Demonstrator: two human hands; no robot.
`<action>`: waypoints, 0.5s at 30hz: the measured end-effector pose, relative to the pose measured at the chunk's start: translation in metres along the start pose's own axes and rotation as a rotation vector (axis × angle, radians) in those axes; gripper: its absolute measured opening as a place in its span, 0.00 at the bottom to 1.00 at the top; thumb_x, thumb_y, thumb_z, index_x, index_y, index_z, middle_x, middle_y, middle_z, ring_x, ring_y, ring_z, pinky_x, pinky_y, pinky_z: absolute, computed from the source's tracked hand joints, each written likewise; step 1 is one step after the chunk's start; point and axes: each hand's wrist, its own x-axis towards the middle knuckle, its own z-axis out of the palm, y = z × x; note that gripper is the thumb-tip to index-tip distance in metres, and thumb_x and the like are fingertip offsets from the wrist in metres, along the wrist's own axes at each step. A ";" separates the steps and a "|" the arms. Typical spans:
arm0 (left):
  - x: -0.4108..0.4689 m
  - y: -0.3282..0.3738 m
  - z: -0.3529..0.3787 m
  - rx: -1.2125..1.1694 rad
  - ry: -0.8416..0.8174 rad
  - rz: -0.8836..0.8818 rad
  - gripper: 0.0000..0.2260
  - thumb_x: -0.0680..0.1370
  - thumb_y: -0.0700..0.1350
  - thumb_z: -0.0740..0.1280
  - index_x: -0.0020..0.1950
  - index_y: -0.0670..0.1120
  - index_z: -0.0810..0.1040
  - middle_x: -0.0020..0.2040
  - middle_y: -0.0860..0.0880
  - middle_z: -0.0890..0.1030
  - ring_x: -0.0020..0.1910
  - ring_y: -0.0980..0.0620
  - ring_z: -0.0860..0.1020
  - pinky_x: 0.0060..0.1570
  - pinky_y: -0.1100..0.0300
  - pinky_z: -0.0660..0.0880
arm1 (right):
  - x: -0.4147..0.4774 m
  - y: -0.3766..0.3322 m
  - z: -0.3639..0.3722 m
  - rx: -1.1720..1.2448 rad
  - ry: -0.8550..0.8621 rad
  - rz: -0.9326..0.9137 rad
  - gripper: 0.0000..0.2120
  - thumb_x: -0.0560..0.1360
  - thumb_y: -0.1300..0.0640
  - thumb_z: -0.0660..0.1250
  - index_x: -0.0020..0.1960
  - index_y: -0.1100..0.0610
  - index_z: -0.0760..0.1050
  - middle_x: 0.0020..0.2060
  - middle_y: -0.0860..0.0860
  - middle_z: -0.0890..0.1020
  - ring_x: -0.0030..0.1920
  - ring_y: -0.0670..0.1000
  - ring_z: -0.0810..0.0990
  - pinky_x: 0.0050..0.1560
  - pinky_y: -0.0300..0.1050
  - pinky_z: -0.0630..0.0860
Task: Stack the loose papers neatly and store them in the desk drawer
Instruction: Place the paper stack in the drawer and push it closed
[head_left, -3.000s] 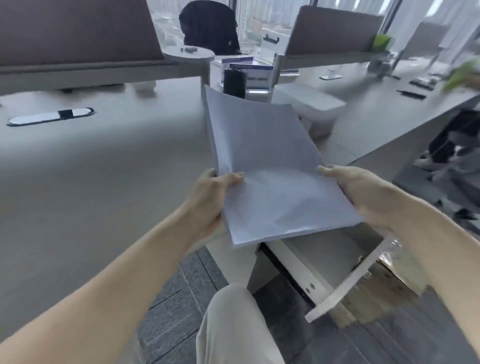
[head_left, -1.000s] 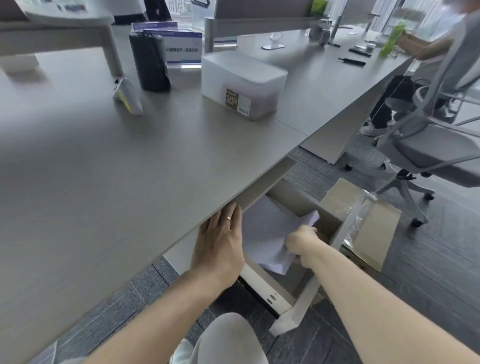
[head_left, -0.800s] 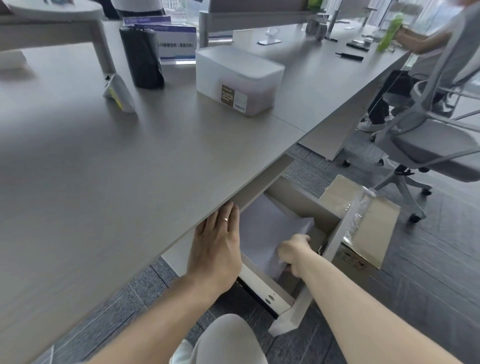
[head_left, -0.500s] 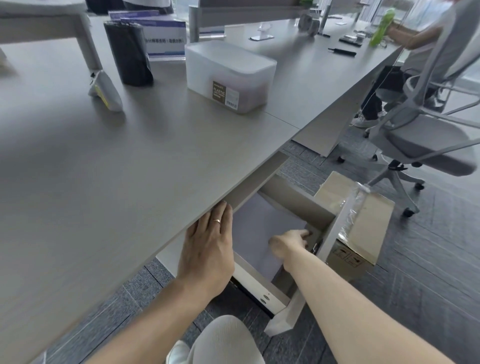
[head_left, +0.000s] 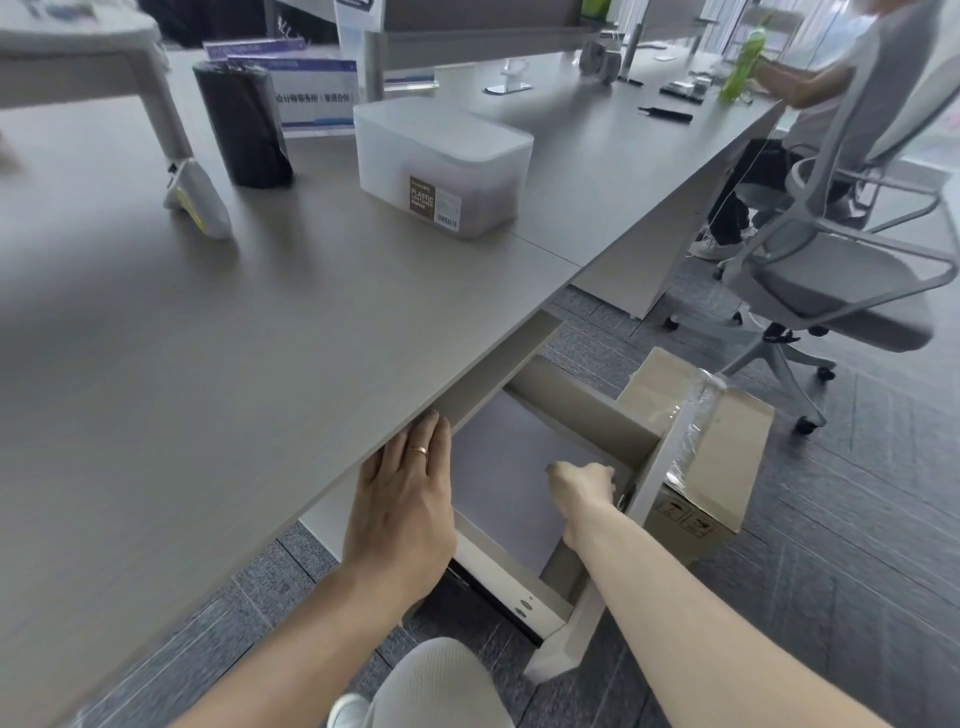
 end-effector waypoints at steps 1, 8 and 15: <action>0.001 -0.001 0.000 0.013 0.009 0.001 0.31 0.72 0.40 0.70 0.76 0.38 0.70 0.74 0.41 0.76 0.72 0.41 0.74 0.67 0.45 0.71 | -0.005 -0.003 -0.004 -0.010 -0.002 -0.097 0.39 0.78 0.56 0.67 0.80 0.65 0.50 0.79 0.59 0.59 0.77 0.59 0.63 0.73 0.50 0.64; 0.000 0.000 -0.007 -0.005 -0.012 -0.001 0.30 0.74 0.41 0.70 0.76 0.39 0.71 0.74 0.43 0.76 0.72 0.42 0.74 0.68 0.46 0.71 | -0.004 0.000 -0.127 -0.012 0.172 -0.321 0.36 0.80 0.47 0.63 0.82 0.57 0.54 0.80 0.54 0.60 0.79 0.58 0.59 0.77 0.58 0.59; -0.001 0.003 -0.014 -0.056 -0.056 -0.018 0.28 0.80 0.45 0.63 0.80 0.41 0.65 0.78 0.44 0.71 0.75 0.43 0.68 0.71 0.47 0.65 | 0.002 0.054 -0.113 0.244 -0.286 -0.011 0.27 0.75 0.42 0.67 0.73 0.45 0.71 0.72 0.52 0.75 0.71 0.61 0.74 0.50 0.65 0.82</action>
